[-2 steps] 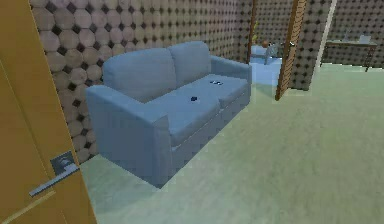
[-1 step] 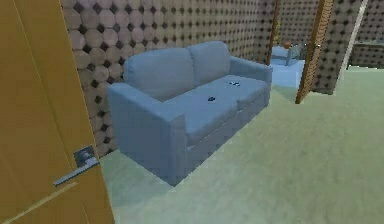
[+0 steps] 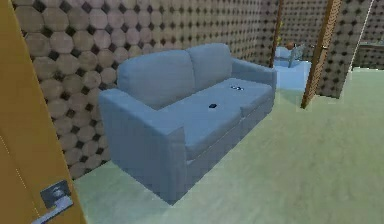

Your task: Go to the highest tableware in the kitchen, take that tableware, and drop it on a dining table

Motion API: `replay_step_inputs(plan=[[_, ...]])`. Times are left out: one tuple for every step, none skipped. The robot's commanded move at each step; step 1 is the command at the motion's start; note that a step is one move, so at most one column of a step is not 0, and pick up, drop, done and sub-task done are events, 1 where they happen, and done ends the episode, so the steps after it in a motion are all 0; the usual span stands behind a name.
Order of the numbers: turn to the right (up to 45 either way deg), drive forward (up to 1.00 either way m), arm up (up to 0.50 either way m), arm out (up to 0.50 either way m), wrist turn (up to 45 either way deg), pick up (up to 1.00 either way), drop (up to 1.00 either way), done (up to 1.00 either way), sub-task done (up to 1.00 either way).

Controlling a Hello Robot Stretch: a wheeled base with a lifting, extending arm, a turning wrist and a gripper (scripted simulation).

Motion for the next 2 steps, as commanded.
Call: replay_step_inputs(plan=[[-45.0, 0.00, 0.00, 0.00, 0.0, 0.00, 0.00, 0.00, 0.00], [-45.0, 0.00, 0.00, 0.00, 0.0, 0.00, 0.00, 0.00, 0.00]])
